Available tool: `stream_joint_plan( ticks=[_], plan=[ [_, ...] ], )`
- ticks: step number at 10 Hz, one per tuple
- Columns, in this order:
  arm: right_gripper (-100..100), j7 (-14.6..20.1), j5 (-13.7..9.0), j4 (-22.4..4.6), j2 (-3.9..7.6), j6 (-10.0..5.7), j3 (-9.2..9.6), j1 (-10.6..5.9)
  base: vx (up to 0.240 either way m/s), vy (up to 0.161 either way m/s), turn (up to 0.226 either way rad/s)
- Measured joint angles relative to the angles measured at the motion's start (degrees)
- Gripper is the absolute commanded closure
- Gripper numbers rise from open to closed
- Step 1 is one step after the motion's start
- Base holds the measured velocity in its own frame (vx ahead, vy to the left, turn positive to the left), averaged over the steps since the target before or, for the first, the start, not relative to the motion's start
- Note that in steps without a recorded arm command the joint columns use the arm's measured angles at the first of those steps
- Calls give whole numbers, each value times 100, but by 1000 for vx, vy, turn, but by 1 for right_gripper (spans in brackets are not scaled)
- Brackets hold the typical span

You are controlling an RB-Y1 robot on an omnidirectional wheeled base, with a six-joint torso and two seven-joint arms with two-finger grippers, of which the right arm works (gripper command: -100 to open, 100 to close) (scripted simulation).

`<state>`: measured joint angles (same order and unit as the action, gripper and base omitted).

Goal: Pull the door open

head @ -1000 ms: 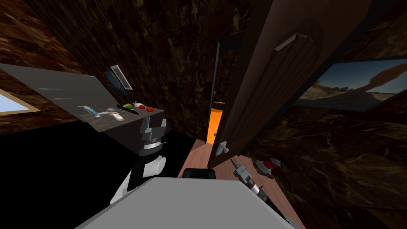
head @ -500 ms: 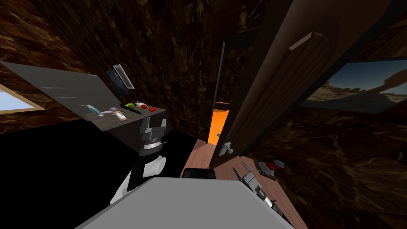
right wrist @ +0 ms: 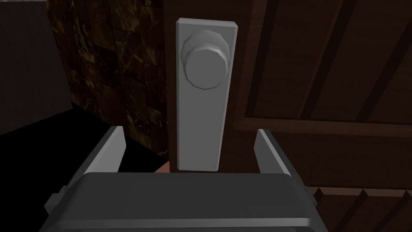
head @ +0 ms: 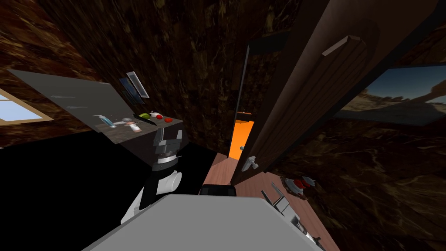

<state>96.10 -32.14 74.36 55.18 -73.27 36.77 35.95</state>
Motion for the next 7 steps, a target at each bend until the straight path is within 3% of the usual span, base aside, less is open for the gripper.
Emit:
stream_joint_plan(
  ticks=[4, 7],
  plan=[
    [-100, 208, 14, -441, 14, -566, 7, 178, 27, 27, 11],
    [-100, 310, 3, -667, 73, -996, -9, 422, 39, 18, 8]
  ],
)
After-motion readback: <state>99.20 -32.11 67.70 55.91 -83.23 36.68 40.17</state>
